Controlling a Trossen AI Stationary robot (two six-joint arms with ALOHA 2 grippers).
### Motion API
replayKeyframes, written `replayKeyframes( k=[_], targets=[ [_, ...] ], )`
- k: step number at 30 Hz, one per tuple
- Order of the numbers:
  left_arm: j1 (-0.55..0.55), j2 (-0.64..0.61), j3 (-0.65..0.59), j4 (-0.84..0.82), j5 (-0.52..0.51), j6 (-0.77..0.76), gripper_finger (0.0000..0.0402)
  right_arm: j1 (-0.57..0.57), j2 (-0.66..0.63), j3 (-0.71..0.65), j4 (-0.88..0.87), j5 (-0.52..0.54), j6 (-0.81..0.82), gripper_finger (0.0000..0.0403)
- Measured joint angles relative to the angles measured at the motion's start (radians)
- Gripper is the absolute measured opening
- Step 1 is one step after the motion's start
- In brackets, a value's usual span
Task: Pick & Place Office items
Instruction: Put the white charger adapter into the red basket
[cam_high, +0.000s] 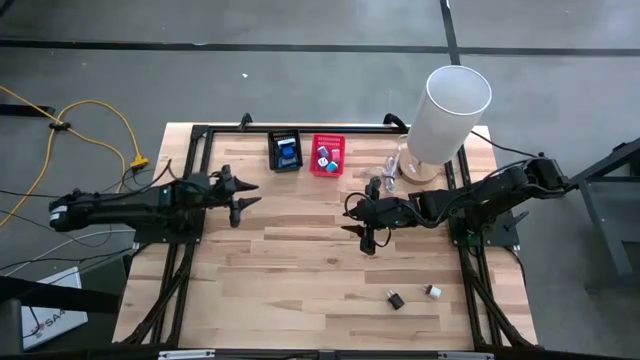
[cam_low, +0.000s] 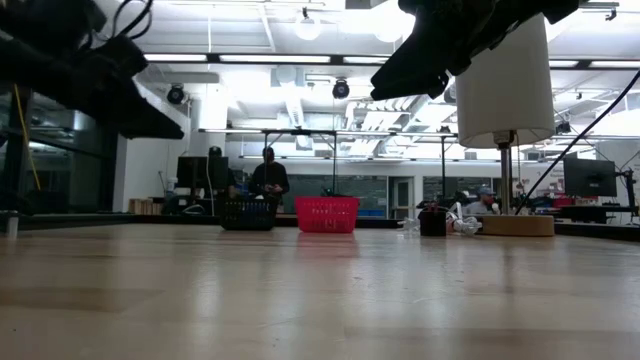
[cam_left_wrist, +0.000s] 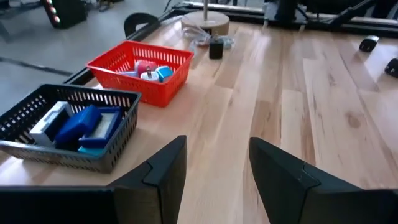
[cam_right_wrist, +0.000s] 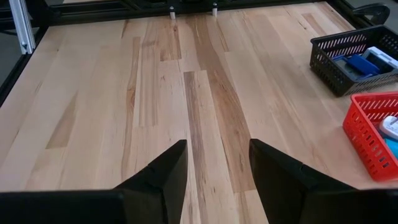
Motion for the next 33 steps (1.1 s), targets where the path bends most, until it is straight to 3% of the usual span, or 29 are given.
replayKeyframes(
  k=[13,33],
  targets=[
    [0.000,-0.301,-0.130,0.029,-0.080,0.073,0.0167,0.000,0.000,0.000,0.000,0.000,0.000,0.0159],
    [0.000,-0.319,-0.170,0.100,-0.076,0.215,0.0167,0.000,0.000,0.000,0.000,0.000,0.000,0.0159]
  ],
)
